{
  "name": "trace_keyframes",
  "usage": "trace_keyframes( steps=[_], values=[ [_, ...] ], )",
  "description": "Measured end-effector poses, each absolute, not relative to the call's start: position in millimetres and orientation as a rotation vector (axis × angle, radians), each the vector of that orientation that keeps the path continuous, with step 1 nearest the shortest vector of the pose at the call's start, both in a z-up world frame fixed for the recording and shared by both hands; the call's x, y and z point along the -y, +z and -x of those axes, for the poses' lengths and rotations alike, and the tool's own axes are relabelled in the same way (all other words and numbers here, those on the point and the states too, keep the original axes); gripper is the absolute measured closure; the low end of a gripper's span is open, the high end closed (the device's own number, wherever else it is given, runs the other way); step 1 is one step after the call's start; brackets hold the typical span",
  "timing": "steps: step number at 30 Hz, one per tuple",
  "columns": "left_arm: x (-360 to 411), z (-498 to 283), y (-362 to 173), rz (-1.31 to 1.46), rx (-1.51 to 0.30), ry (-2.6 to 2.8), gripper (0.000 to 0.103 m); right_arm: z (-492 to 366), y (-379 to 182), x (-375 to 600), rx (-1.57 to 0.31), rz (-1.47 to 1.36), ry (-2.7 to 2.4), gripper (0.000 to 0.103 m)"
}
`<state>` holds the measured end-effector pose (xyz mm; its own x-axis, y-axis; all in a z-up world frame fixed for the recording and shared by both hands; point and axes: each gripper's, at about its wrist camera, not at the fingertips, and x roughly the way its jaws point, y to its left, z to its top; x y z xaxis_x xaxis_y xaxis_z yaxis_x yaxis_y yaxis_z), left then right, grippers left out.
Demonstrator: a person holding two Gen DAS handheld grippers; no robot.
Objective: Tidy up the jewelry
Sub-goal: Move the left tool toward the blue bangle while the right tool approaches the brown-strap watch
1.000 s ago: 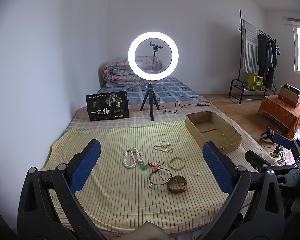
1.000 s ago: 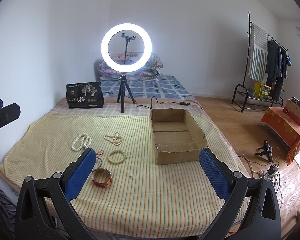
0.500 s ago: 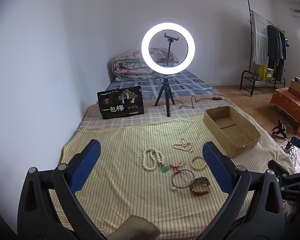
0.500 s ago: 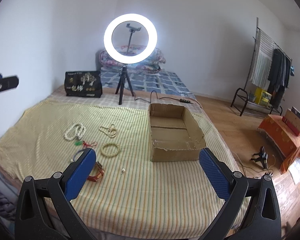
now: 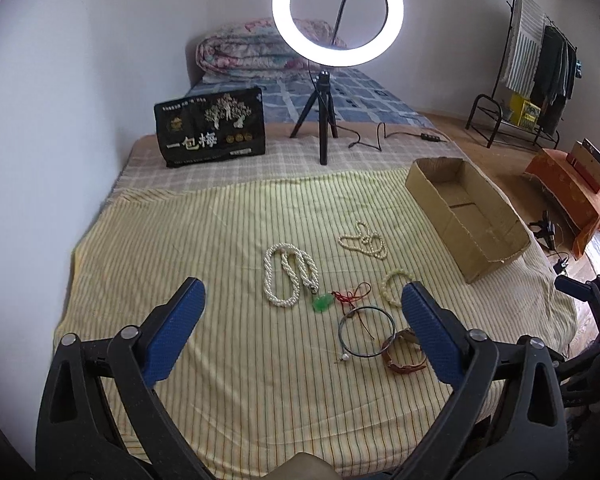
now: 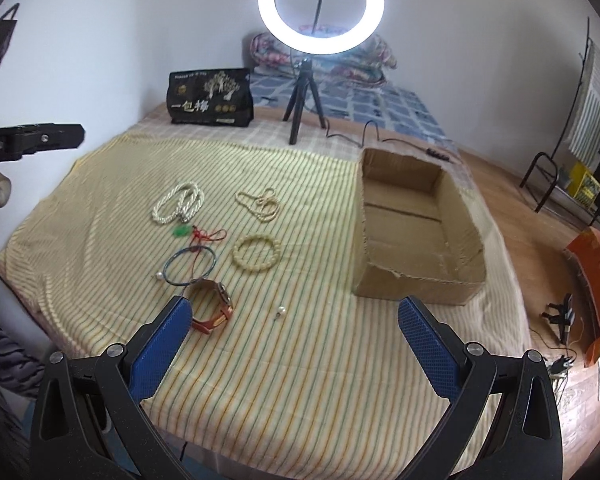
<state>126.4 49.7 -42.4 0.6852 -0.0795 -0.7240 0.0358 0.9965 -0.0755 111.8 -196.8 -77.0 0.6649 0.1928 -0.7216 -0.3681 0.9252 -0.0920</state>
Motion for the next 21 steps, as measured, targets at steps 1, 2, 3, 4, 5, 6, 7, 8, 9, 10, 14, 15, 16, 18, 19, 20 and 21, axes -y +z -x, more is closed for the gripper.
trace_keyframes(
  steps=[1, 2, 3, 4, 5, 6, 7, 8, 9, 10, 14, 15, 16, 18, 19, 20, 21],
  values=[
    [-49.0, -131.7, -48.6, 0.06, -0.837, -0.078, 0.011, -114.6, -80.1, 195.1, -0.792, 0.24, 0.331, 0.004],
    [-47.8, -139.0, -55.8, 0.066, -0.871, -0.099, 0.016, -118.3, -83.8, 192.8, -0.81, 0.245, 0.345, 0.006],
    [-46.9, -145.1, -62.7, 0.076, -0.905, -0.114, 0.019, -121.5, -87.1, 190.6, -0.824, 0.249, 0.356, 0.007],
    [-47.4, -151.1, -70.4, 0.093, -0.94, -0.127, 0.024, -124.5, -90.7, 188.7, -0.838, 0.253, 0.371, 0.008],
    [-47.3, -155.1, -77.1, 0.111, -0.968, -0.139, 0.027, -129.1, -95.0, 186.0, -0.855, 0.26, 0.386, 0.008],
    [-48.6, -160.5, -84.9, 0.135, -1.002, -0.156, 0.029, -132.2, -99.4, 183.7, -0.872, 0.263, 0.4, 0.009],
    [-50.2, -165.1, -91.6, 0.155, -1.032, -0.166, 0.033, -135.3, -102.7, 182.6, -0.888, 0.259, 0.412, 0.01],
    [-51.6, -170.1, -99.9, 0.178, -1.068, -0.171, 0.039, -139.1, -107.7, 181.4, -0.915, 0.247, 0.431, 0.01],
    [-51.8, -173.8, -106.7, 0.196, -1.094, -0.178, 0.041, -142.4, -112.3, 181.1, -0.942, 0.23, 0.445, 0.01],
    [-52.2, -178.0, -114.1, 0.212, -1.125, -0.19, 0.046, -145.9, -117.3, 180.9, -0.974, 0.208, 0.458, 0.012],
    [-47.2, -190.7, -135.2, 0.227, -1.206, -0.217, 0.055, -158.5, -135.4, 177.2, -1.082, 0.149, 0.502, 0.023],
    [-46.8, -193.3, -139.9, 0.235, -1.223, -0.224, 0.057, -161.1, -139.4, 176.6, -1.103, 0.133, 0.509, 0.024],
    [-45.9, -195.8, -143.9, 0.245, -1.24, -0.234, 0.063, -163.4, -143.2, 176.4, -1.126, 0.111, 0.514, 0.027],
    [-43.7, -200.0, -151.9, 0.269, -1.269, -0.256, 0.066, -168.0, -150.9, 176.0, -1.174, 0.062, 0.524, 0.035],
    [-42.6, -201.7, -154.9, 0.275, -1.281, -0.265, 0.067, -170.1, -154.4, 174.6, -1.195, 0.042, 0.529, 0.038],
    [-40.6, -203.2, -158.7, 0.278, -1.296, -0.274, 0.067, -171.4, -157.3, 174.2, -1.209, 0.026, 0.533, 0.04],
    [-39.4, -204.6, -162.9, 0.28, -1.308, -0.28, 0.067, -172.6, -161.1, 173.5, -1.228, 0.01, 0.534, 0.042]
  ],
)
